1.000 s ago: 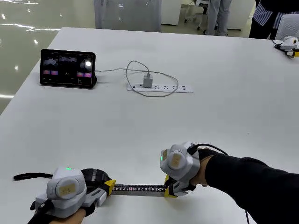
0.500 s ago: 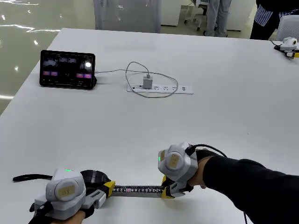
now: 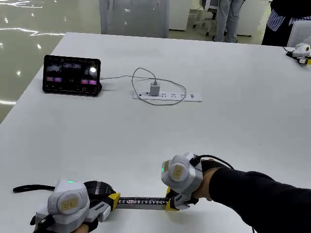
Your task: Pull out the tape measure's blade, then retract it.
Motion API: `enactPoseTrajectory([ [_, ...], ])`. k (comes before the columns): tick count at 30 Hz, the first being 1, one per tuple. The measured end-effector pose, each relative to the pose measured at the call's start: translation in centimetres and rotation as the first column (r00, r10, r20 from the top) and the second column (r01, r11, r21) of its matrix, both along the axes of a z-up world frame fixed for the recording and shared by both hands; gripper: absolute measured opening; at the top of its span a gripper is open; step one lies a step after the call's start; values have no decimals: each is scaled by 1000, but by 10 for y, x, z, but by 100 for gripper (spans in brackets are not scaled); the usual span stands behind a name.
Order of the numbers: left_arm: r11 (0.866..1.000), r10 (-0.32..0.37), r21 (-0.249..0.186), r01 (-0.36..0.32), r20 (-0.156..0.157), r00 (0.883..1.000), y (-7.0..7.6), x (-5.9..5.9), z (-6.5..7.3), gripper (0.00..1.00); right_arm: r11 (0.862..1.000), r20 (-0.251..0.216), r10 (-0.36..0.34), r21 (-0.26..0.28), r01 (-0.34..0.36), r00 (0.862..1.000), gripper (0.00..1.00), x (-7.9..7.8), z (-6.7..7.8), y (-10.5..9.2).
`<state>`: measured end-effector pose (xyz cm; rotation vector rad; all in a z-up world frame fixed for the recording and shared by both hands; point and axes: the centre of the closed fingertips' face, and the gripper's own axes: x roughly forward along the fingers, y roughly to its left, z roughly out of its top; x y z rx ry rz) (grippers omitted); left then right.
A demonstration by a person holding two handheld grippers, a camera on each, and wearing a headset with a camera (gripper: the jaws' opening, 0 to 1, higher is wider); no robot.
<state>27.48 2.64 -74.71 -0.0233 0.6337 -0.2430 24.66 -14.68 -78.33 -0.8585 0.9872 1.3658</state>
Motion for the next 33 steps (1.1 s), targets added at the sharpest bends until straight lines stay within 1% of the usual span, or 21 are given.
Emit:
enactPoseTrajectory([
  [3, 1000, -1, 0, 1, 1, 1000, 0, 0, 0, 60, 1000, -4, -3, -4, 3, 1000, 10, 1, 0, 1],
  [10, 1000, -2, 0, 2, -1, 1000, 0, 0, 0, 60, 1000, -11, -21, 5, 21, 1000, 10, 1, 1, 3],
  [16, 1000, -3, -1, 3, -2, 1000, 0, 0, 0, 60, 1000, -3, -23, 4, 23, 1000, 10, 1, 1, 6],
  [24, 1000, -5, 0, 5, -5, 1000, 0, 0, 0, 60, 999, -14, -41, 15, 42, 999, 10, 1, 1, 9],
  [33, 1000, -8, 4, 8, -2, 1000, -1, 0, 0, 60, 999, -16, -38, 23, 38, 999, 10, 2, 1, 13],
])
